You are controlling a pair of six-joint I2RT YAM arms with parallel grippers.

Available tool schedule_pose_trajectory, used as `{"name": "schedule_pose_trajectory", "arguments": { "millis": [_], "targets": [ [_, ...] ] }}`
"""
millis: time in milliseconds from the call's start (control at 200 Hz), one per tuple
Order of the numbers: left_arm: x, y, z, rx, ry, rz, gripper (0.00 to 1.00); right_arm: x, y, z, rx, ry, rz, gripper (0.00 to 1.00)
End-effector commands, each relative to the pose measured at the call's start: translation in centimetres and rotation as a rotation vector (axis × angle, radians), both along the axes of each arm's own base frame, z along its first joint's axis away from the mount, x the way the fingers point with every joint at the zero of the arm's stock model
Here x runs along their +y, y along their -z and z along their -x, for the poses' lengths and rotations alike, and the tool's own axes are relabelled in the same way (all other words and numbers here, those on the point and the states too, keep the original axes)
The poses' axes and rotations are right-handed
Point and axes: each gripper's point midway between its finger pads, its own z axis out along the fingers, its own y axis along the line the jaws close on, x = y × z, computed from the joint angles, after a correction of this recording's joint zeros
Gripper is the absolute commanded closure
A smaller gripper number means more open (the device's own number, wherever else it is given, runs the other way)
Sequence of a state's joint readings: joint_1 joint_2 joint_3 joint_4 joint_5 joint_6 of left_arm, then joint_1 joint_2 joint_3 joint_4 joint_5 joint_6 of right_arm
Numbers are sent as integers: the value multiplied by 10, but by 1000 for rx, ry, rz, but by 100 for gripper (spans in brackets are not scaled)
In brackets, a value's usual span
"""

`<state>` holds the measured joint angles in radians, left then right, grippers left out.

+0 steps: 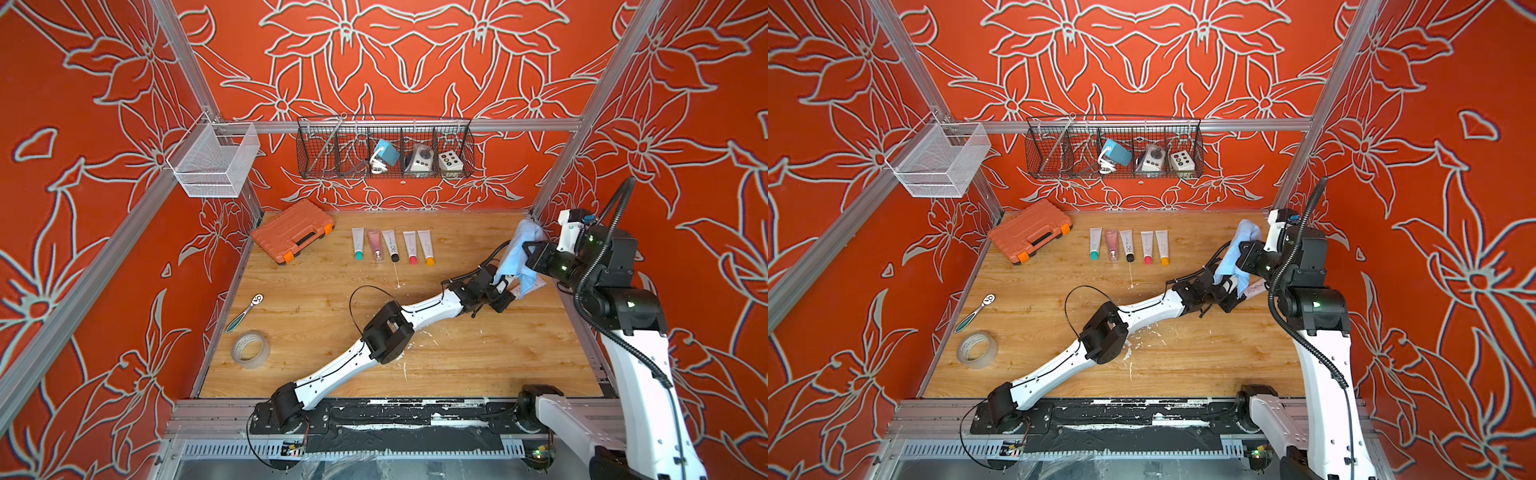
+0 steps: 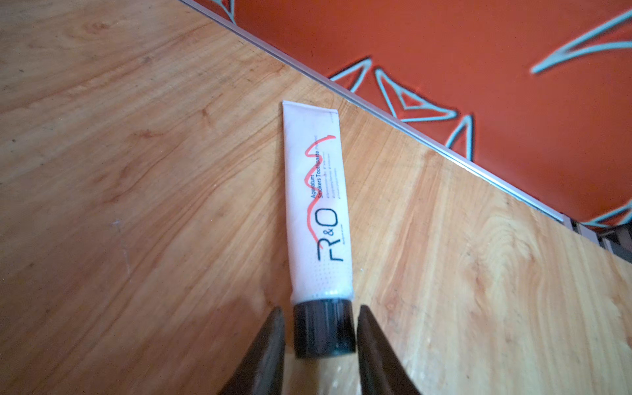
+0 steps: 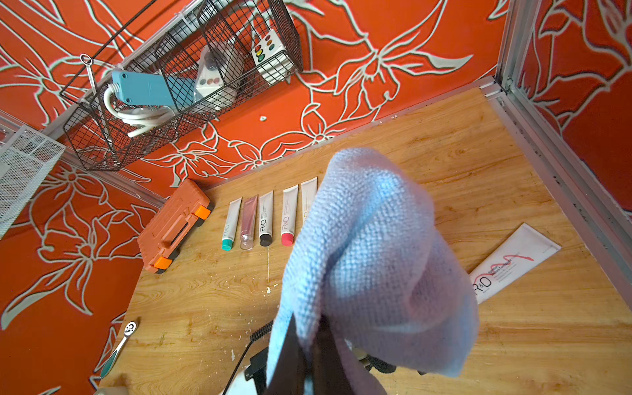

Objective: Wipe the surface of the toothpaste tube
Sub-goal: Move the toothpaste to the center of the board.

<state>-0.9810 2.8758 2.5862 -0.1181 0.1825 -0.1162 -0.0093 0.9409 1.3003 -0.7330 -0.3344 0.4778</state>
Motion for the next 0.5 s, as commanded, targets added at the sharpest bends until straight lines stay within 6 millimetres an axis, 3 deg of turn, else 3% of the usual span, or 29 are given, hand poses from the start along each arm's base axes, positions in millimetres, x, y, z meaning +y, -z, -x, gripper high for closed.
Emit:
{"name": "schedule_pose_trajectory", "arguments": {
  "millis": [0, 210, 410, 495],
  "targets": [
    [-2, 4, 1, -3, 16, 6, 65, 0, -18, 4, -52, 4, -13, 100],
    [-2, 5, 6, -2, 39, 1, 67, -2, -15, 3, -47, 8, -5, 100],
    [0, 7, 7, 4, 36, -14, 62, -4, -14, 2, -45, 17, 1, 100],
    [-1, 7, 7, 0, 39, -8, 66, -3, -13, 2, -43, 15, -1, 100]
  ]
}}
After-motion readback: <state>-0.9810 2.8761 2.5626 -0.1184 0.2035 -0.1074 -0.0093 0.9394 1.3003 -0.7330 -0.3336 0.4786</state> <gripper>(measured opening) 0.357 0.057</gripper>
